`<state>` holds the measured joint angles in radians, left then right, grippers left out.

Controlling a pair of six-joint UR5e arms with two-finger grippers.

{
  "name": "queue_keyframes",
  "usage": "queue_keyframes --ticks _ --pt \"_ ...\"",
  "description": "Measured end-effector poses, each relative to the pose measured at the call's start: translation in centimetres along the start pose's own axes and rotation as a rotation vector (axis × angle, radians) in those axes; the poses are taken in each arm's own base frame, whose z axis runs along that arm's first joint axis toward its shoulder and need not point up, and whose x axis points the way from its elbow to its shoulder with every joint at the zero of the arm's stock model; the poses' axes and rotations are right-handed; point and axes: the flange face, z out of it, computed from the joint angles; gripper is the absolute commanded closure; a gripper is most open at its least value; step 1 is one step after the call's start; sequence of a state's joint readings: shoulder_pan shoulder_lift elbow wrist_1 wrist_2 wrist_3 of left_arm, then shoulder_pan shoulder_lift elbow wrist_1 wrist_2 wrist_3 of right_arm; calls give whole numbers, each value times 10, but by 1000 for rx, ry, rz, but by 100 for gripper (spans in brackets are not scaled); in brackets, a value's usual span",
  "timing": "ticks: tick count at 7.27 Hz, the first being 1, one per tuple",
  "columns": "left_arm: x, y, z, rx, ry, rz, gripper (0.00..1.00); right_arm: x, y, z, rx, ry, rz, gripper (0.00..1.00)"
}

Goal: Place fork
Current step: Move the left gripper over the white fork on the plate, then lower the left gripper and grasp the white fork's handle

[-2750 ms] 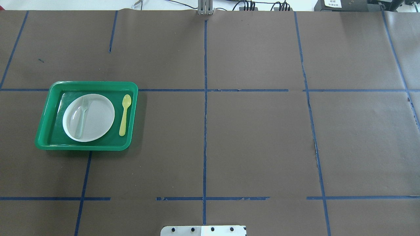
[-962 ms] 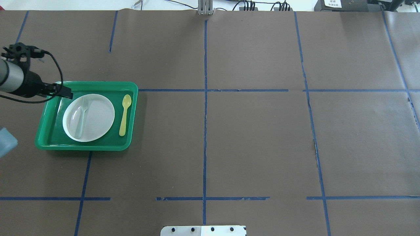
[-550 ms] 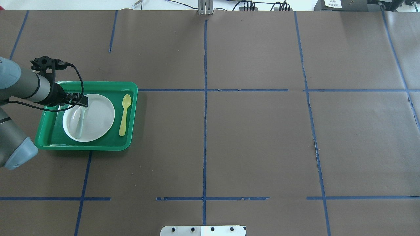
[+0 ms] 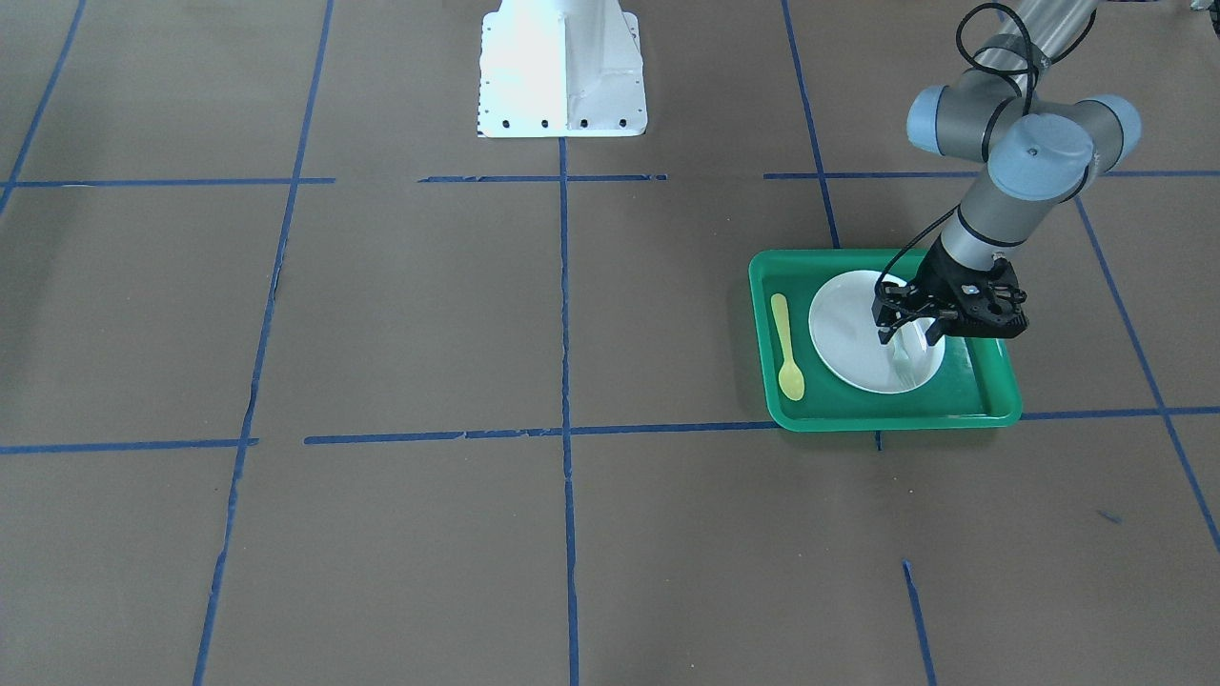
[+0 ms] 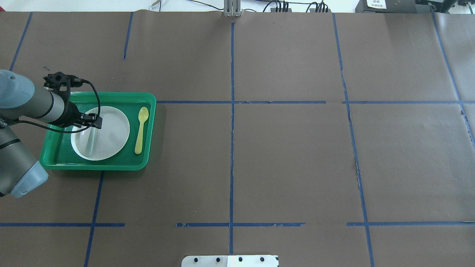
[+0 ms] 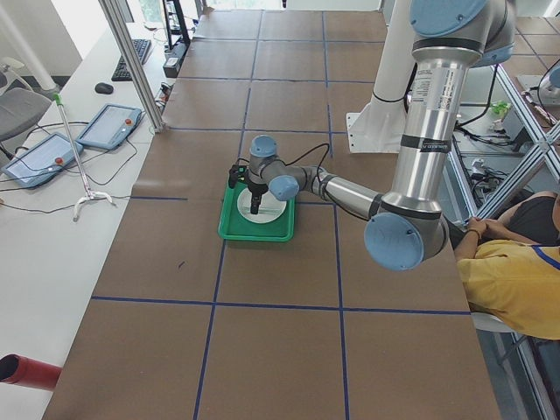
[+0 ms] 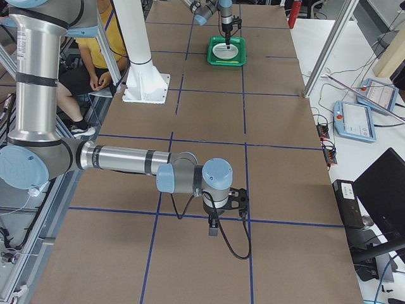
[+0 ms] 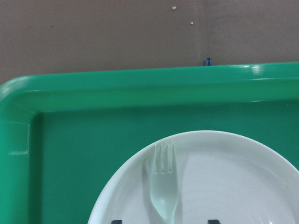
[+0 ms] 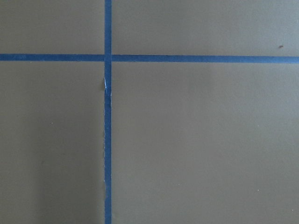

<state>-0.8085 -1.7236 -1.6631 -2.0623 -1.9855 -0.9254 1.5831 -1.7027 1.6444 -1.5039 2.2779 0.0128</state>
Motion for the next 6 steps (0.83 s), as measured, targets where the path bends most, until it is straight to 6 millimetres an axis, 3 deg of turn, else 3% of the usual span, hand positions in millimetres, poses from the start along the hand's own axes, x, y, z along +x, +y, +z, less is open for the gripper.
queue_keyframes --ticks 4,5,6 --pt "1 7 13 -26 -9 4 32 0 0 0 -1 1 2 0" --pt "2 9 16 -33 -10 7 54 0 0 0 -1 0 2 0" --pt "3 11 19 -38 -12 8 88 0 0 0 -1 1 2 0"
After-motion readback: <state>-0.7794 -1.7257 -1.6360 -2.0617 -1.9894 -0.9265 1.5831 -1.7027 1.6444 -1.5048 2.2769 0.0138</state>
